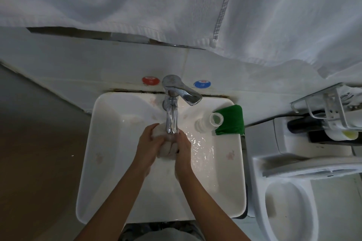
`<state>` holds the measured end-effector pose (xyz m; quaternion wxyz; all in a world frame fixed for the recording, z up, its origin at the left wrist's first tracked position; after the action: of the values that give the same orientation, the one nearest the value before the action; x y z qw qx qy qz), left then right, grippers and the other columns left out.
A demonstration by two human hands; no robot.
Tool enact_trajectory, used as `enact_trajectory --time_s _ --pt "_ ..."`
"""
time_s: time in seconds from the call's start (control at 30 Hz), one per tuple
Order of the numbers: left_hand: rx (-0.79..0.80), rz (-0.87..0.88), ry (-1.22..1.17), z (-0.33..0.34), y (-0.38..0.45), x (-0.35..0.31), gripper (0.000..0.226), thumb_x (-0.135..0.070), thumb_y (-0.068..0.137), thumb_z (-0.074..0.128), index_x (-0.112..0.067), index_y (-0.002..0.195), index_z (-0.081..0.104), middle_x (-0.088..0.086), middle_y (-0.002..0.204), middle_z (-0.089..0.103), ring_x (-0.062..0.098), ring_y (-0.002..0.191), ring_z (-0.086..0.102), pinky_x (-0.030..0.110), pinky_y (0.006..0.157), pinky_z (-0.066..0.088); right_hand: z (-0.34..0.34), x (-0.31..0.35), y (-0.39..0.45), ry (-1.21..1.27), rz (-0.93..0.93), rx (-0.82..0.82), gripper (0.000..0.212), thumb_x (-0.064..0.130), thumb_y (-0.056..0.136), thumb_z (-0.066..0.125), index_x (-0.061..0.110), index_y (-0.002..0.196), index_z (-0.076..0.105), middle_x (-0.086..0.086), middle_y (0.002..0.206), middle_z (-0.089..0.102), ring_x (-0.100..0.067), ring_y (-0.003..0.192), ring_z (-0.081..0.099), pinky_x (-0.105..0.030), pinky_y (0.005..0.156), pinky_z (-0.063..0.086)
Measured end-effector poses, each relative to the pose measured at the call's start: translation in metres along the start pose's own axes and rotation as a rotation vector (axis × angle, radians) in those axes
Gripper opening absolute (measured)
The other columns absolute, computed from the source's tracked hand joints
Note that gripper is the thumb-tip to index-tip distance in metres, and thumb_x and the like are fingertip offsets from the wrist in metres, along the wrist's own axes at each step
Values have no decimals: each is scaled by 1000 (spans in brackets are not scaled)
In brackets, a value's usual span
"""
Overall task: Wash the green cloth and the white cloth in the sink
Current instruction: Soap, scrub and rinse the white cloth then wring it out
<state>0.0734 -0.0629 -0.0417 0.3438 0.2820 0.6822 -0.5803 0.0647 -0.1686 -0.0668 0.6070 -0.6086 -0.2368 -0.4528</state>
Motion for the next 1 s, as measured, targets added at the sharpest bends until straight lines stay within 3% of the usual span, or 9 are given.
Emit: enact_trajectory --time_s 0.13,0.27,0.33,0.43,0.57,0.67,0.73,0.83,1.0 --pt "-13 40 -78 0 -8 4 54 -14 55 49 -14 108 63 11 104 67 28 95 65 44 78 56 -6 8 12 -159 1 -49 28 28 99 51 6 94 68 -4 84 66 -10 78 60 -29 77 51" --pt "19 76 -188 3 -14 5 55 -3 50 44 -20 97 66 6 94 70 17 82 67 26 58 52 -8 8 8 -148 168 136 54 60 83 51 18 113 64 -1 98 71 -13 89 68 -31 70 56" --pt "21 82 -184 7 -17 -4 43 -3 57 51 -19 94 66 9 89 70 17 74 67 25 51 51 -8 3 3 -172 180 204 52 62 78 51 24 110 65 0 101 73 -17 92 70 -33 70 58" --pt "12 92 -34 13 -20 -6 15 -2 84 54 -15 83 62 25 83 64 25 65 63 27 50 49 -5 1 -3 -122 153 198 38 57 79 57 23 93 65 -4 78 65 -18 72 63 -26 60 51" --pt "109 68 -46 17 -16 7 20 -19 91 49 -37 101 52 1 108 59 14 96 59 22 71 54 -3 5 -3 -134 109 141 28 47 87 63 19 85 63 -1 65 59 -10 55 55 -19 46 42" --pt "31 48 -13 17 -14 17 14 -26 98 49 -28 111 53 -2 104 61 18 96 61 24 69 56 -6 0 5 -274 35 -83 19 28 84 56 32 67 63 0 70 63 -21 69 62 -41 62 53" --pt "-74 72 51 17 -16 26 35 -32 95 54 -21 128 49 2 117 60 19 105 60 33 86 53 -8 3 9 -334 -28 -190 20 27 82 51 33 65 61 4 70 59 -20 72 58 -49 76 52" --pt "-191 -5 -10 17 -19 38 41 -39 98 43 -23 136 42 3 121 58 21 104 60 41 91 52 -9 11 6 -310 -43 -255 31 41 78 46 14 76 59 3 71 56 -17 71 55 -40 73 50" --pt "-138 -85 -259 26 -10 32 36 -42 100 37 -17 118 55 14 107 66 27 87 66 33 64 54 -4 4 2 -85 -11 -160 34 43 95 50 29 68 63 0 74 66 -20 75 65 -38 74 54"
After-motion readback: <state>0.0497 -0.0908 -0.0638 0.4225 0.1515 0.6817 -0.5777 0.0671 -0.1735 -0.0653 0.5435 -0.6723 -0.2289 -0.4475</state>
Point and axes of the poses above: each hand's wrist, its own y-axis towards the middle knuckle, its own z-axis out of the palm, x = y × z, the point moved 4 cm from there along y, towards the middle knuckle
